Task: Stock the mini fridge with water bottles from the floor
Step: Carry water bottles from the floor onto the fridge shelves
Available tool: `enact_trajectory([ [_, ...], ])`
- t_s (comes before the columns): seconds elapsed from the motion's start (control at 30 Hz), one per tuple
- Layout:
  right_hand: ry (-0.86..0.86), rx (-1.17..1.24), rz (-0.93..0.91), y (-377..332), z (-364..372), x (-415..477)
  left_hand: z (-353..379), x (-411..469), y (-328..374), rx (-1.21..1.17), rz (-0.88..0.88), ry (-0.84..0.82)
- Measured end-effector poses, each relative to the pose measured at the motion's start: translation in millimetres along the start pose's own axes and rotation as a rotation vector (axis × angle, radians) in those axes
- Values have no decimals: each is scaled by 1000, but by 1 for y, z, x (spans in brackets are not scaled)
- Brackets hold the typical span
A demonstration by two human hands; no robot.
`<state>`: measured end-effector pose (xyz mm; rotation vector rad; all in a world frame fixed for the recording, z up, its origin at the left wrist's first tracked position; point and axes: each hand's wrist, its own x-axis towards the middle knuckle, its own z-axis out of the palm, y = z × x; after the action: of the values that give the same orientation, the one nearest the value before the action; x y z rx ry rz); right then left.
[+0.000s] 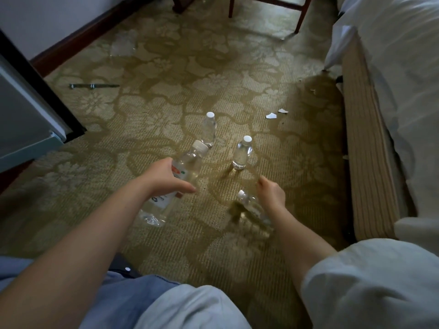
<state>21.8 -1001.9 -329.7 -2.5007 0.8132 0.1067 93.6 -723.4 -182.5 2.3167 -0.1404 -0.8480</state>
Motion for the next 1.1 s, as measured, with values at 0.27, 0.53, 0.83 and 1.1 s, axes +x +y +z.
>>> enact_trajectory([
  [0.27, -359, -110, 182, 6, 60, 8, -20, 0, -30, -42, -66, 82],
  [0.53, -747, -118, 186, 24, 126, -6, -3, 18, -44, -53, -132, 80],
  [0.83, -702, -282, 223, 21, 155, -13, 0, 29, -65, -46, -140, 81],
  [1.1, -747, -88, 64, -50, 153, -26, -22, 12, -75, -94, -145, 156],
])
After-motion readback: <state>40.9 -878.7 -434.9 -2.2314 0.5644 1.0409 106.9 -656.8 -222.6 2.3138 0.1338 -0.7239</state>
